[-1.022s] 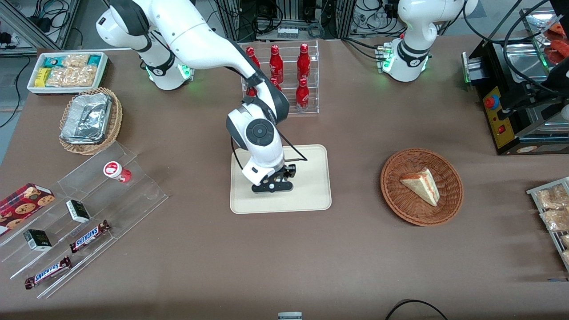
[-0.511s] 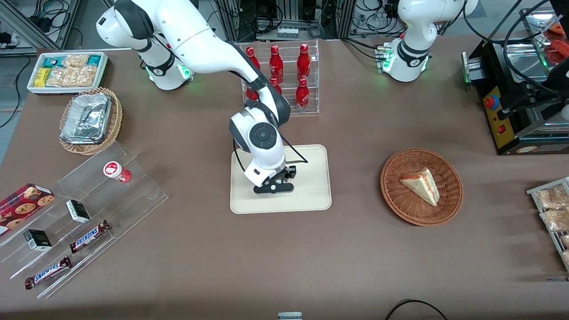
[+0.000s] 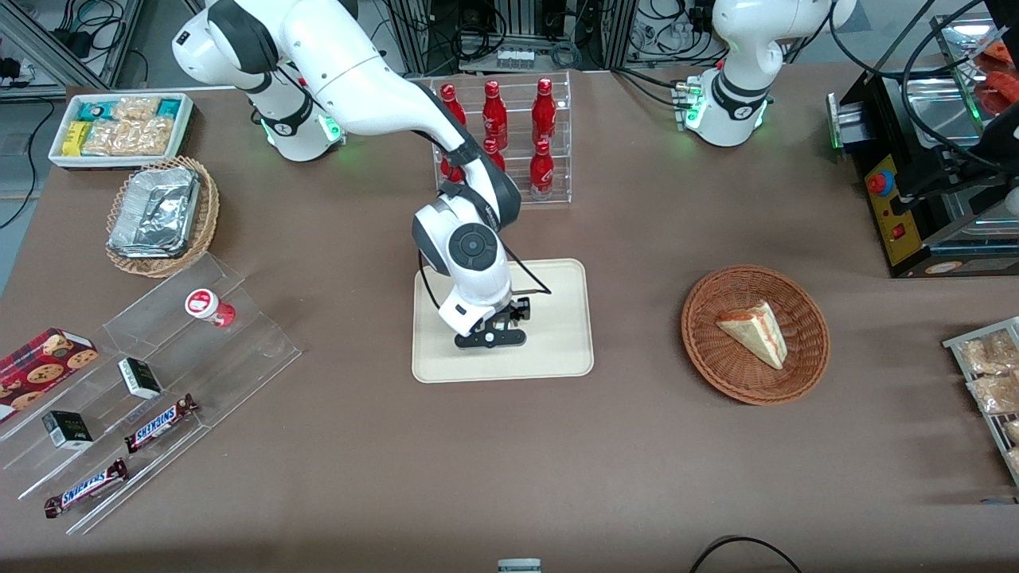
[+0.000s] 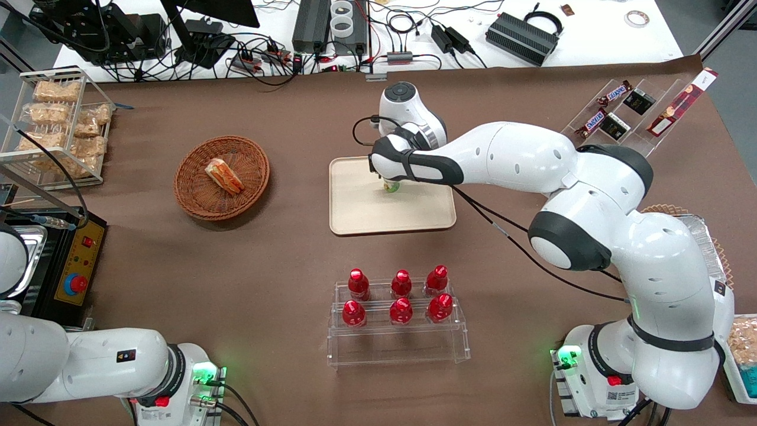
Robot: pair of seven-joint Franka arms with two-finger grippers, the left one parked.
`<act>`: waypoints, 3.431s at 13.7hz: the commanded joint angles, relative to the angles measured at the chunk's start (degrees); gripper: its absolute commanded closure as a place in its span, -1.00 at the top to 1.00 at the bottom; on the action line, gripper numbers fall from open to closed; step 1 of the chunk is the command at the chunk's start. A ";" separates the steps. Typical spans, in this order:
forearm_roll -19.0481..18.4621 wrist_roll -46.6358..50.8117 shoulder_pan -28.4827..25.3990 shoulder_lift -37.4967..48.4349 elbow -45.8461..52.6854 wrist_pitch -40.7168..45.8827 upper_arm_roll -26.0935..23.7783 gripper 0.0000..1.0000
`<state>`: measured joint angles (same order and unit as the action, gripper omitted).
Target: Place green gum on tray
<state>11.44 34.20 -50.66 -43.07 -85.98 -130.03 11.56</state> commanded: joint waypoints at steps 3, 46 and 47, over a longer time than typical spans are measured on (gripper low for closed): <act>0.34 0.25 -0.49 -1.14 2.31 -0.05 0.57 1.00; -11.34 -32.36 42.05 45.17 -14.65 38.79 -5.41 1.00; -11.44 -32.36 42.66 46.14 -14.74 40.37 -5.41 1.00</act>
<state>1.53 2.02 -8.87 -0.80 -98.37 -91.83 6.87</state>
